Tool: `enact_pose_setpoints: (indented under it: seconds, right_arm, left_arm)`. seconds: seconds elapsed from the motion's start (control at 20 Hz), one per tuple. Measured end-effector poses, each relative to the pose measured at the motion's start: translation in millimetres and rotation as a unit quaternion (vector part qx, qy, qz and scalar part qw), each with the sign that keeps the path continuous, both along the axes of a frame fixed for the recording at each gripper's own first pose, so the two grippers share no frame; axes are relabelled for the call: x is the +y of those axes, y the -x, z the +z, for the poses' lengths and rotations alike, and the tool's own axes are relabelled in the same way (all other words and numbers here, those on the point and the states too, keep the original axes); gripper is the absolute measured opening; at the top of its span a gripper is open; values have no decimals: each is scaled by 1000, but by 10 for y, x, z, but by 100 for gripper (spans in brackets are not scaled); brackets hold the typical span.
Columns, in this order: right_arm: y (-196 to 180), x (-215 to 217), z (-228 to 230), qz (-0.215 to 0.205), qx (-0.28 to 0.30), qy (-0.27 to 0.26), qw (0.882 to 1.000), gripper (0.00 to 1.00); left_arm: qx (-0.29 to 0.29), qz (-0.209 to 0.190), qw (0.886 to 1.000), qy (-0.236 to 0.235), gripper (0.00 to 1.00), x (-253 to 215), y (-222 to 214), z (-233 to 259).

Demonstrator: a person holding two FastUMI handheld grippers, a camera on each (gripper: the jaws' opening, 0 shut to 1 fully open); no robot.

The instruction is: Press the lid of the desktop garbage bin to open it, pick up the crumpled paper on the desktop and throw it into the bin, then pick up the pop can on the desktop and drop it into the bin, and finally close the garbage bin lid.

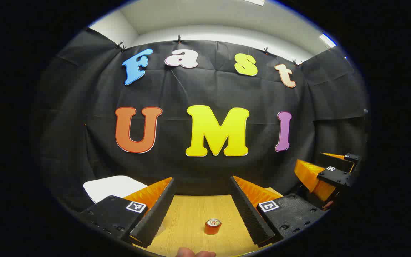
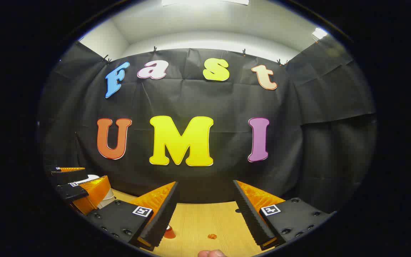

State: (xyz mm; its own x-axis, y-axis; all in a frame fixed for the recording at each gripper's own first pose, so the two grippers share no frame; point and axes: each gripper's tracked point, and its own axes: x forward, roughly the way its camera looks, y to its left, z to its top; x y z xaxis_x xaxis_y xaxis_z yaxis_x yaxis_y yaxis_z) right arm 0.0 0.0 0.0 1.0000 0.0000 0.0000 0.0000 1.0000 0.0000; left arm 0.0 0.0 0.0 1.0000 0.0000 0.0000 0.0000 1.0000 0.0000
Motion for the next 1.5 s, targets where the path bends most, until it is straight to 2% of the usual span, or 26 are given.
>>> enact_pose_setpoints:
  seconds: [1.2, 1.5]
  right_arm:
    - [-193, -147, -84, 7, 7, -21, 1000, 94]
    - [-197, -231, -55, 11, -2, -44, 999, 94]
  left_arm:
    - [-5, 30, 999, -17, 98, -35, -189, 65]
    - [-6, 49, 999, -22, 98, 34, -219, 70]
